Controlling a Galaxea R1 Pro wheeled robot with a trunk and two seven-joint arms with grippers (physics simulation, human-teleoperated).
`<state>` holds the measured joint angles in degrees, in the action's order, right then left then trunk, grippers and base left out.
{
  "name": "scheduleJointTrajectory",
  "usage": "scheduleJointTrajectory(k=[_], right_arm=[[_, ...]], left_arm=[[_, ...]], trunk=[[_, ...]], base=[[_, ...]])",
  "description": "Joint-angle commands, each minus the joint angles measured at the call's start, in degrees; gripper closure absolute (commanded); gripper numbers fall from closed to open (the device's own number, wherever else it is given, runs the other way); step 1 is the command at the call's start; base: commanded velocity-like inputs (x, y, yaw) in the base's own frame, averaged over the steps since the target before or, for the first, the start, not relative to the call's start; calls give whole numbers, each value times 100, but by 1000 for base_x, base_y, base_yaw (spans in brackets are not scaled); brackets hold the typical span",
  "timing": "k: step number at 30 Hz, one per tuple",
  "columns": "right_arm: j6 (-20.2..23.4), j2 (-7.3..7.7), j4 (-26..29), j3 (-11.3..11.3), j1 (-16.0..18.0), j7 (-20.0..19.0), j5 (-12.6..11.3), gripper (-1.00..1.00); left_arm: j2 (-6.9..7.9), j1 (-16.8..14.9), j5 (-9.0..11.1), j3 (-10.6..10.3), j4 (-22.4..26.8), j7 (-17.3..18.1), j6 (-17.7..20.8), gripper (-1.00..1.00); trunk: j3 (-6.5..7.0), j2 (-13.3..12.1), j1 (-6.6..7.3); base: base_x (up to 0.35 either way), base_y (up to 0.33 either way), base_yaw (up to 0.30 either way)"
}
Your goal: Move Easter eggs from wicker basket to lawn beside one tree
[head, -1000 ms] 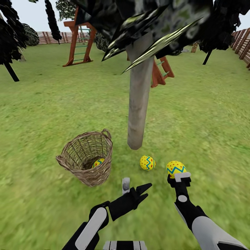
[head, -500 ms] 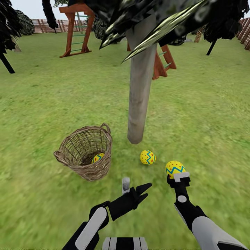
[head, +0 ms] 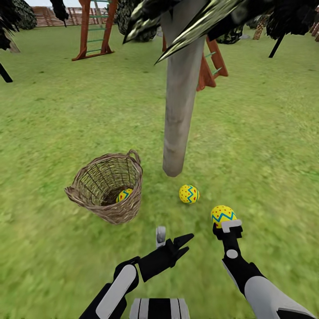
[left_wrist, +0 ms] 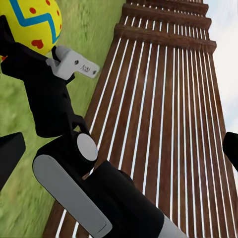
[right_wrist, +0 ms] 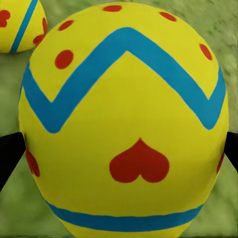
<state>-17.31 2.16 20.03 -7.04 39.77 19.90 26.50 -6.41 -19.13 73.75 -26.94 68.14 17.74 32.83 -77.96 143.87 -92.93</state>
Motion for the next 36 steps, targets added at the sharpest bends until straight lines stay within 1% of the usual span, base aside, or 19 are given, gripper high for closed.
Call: scheduleJointTrajectory(k=[1,18,24,36], right_arm=[[-27,-4,-10,-43,4,5,57,100],[-29,-5,-17,-43,4,5,57,100],[-43,-6,-8,-47,4,5,46,100],[-27,-13,1,-47,4,23,57,100]], left_arm=[[-1,-3,34,-2,-2,2,30,-100],[-1,-3,4,-13,4,2,30,-100],[0,-3,15,-11,-1,2,30,-100],[-1,-1,26,-4,-2,2,30,-100]], trunk=[[-26,3,-1],[-403,26,-45],[-403,26,-45],[-403,26,-45]], base=[[0,0,0],[0,0,0],[42,0,0],[320,0,0]])
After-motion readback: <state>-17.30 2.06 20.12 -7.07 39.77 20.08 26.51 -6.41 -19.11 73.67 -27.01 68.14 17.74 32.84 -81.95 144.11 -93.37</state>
